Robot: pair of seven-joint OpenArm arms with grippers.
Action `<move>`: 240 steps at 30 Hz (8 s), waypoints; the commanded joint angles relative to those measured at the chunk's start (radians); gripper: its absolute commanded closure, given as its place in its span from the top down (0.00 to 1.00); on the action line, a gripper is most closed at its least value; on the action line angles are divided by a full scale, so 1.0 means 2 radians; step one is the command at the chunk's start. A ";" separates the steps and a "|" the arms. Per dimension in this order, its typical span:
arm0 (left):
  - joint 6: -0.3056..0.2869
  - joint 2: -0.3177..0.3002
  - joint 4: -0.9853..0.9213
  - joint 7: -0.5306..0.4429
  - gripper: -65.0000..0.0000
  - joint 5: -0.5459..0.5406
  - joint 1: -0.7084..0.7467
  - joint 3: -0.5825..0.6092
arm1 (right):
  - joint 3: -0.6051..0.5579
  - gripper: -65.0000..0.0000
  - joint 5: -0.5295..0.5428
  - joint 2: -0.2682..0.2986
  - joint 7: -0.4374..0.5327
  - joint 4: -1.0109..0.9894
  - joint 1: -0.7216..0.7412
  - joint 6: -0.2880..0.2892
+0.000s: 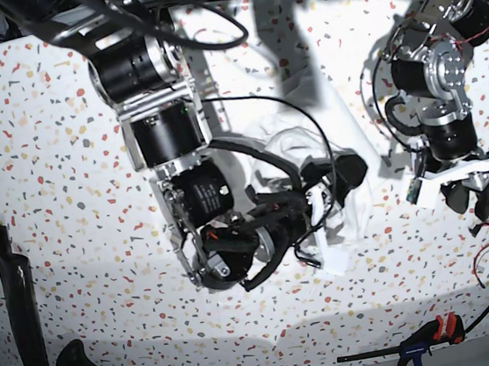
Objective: Fold the T-shirt properly
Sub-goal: 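Lift the stack end with the right gripper and fold it over, then move the left gripper to the folded shirt and grasp its edge, then grasp the shirt with the right gripper and pull both grippers apart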
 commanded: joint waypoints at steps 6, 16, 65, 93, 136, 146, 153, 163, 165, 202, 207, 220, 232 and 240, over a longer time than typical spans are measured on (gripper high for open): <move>0.008 -0.006 0.010 -0.004 0.40 0.013 -0.007 -0.004 | -0.059 0.43 0.053 -0.004 0.008 0.006 0.018 0.002; 0.008 -0.006 0.010 -0.004 0.40 0.013 -0.007 -0.004 | -0.150 0.43 0.091 -0.004 0.008 0.015 0.019 0.002; 0.026 -0.084 0.010 -0.001 0.40 -0.015 -0.076 -0.154 | -0.009 0.43 -0.002 -0.004 0.010 0.159 0.058 0.002; -0.218 0.078 0.140 -0.149 0.40 -0.523 -0.076 -0.156 | 0.158 0.43 -0.061 0.342 0.009 0.159 -0.033 0.002; -0.433 0.169 -0.139 -0.202 0.40 -0.569 0.006 -0.156 | 0.158 0.43 -0.055 0.348 0.010 0.159 -0.047 0.002; -0.431 0.168 -0.151 -0.252 0.40 -0.505 0.042 -0.157 | 0.158 0.43 -0.055 0.347 0.010 0.159 -0.047 0.002; -0.416 0.168 -0.220 -0.252 0.40 -0.497 0.042 -0.156 | 0.158 0.43 -0.054 0.337 0.010 0.159 -0.047 0.002; -0.416 0.168 -0.235 -0.251 0.40 -0.498 0.040 -0.157 | 0.157 0.43 -0.113 0.184 0.078 0.154 -0.029 0.002; -0.416 0.168 -0.235 -0.248 0.40 -0.498 0.040 -0.156 | 0.157 0.43 -0.117 0.154 0.081 0.149 -0.014 0.002; -0.417 0.145 0.039 0.006 0.40 -0.633 0.029 -0.157 | -0.074 0.43 -0.395 0.065 0.341 -0.142 0.041 -0.011; -0.395 0.145 0.059 0.001 0.40 -0.658 0.062 -0.157 | -0.074 0.43 -0.395 0.069 0.334 -0.142 0.041 -0.011; -0.391 0.145 0.014 -0.069 0.28 -0.563 0.120 -0.157 | -0.074 0.43 -0.395 0.075 0.300 -0.142 0.041 -0.011; -0.391 0.145 -0.064 -0.084 0.00 -0.489 0.114 -0.157 | -0.074 0.43 -0.318 0.131 0.239 -0.135 0.039 0.002; -0.372 0.145 -0.064 -0.083 0.00 -0.455 0.083 -0.157 | -0.074 0.43 -0.228 0.172 0.183 -0.121 0.029 0.002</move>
